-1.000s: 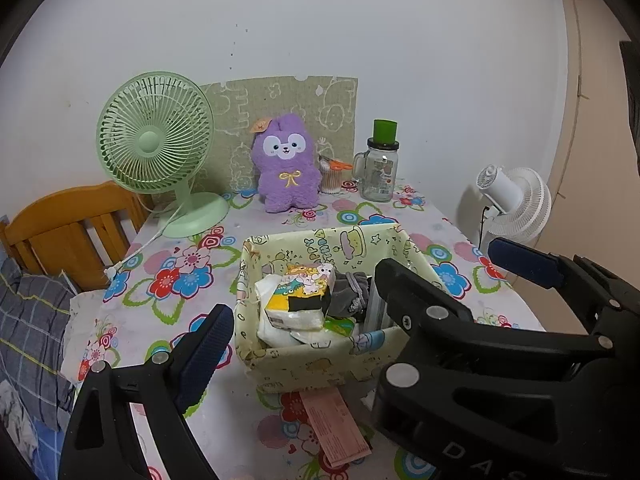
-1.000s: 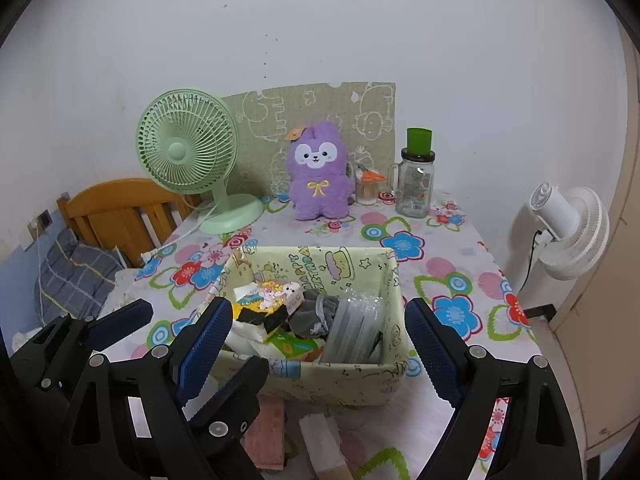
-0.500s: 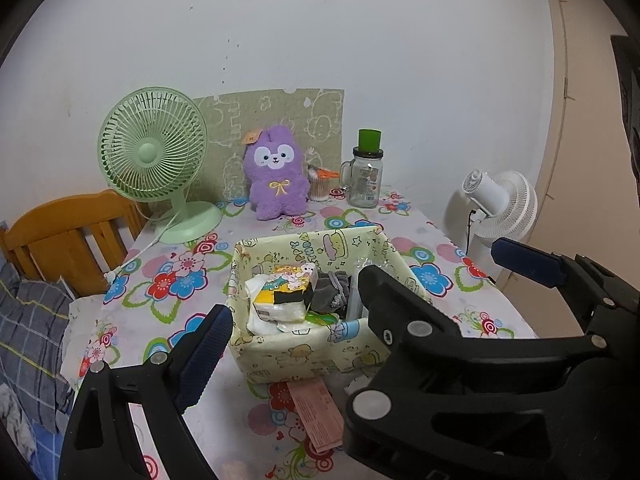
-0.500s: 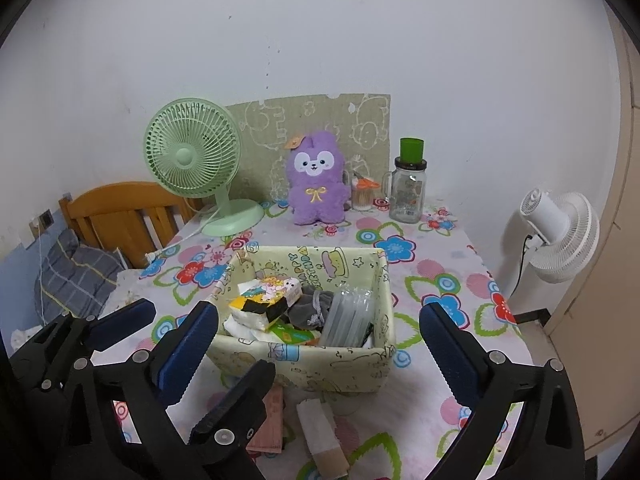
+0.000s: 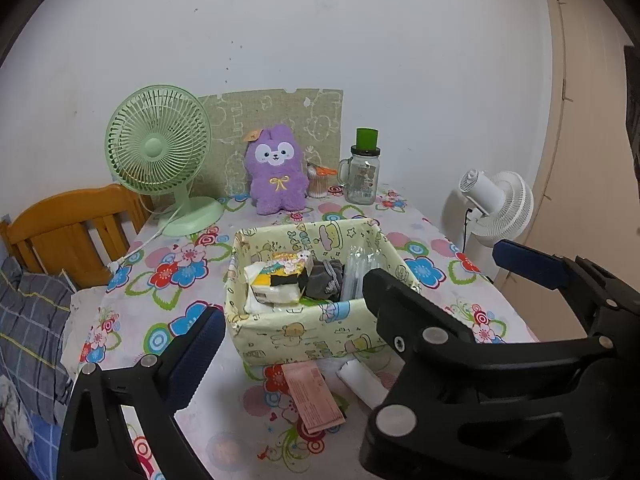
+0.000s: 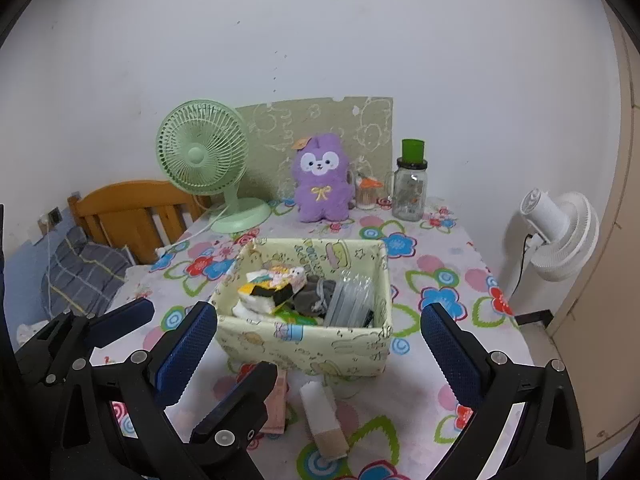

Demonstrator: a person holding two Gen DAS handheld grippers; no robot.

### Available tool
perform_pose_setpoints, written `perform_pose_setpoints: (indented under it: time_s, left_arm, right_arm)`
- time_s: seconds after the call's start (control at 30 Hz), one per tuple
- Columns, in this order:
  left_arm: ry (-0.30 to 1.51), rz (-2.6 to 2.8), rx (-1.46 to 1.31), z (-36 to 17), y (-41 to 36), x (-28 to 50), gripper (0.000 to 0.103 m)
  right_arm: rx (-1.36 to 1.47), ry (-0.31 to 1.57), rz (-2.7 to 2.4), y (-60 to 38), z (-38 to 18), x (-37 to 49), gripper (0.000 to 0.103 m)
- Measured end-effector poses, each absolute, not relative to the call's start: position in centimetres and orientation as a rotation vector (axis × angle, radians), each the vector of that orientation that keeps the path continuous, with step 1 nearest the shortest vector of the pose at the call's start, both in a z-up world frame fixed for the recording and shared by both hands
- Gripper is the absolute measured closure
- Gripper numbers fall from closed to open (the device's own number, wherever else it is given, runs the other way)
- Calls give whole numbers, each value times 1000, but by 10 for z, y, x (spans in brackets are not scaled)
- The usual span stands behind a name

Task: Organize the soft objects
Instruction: 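Withdraw both open tools up from the box, then move both tools down past the box toward the pink packet and beige roll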

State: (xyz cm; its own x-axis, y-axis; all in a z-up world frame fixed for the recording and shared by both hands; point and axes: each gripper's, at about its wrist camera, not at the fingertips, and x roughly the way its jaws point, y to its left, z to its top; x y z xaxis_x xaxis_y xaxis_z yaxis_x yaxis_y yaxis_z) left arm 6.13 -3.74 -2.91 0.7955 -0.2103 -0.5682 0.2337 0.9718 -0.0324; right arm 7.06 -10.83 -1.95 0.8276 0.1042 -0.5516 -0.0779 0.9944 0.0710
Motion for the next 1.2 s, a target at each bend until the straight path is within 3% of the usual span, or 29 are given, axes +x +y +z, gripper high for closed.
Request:
perform_pose_setpoints:
  time_s: [1.2]
  left_arm:
    - [714,-282,42,-91,-38,54,0]
  right_arm:
    - [5,677,137,-115,-76,57,0]
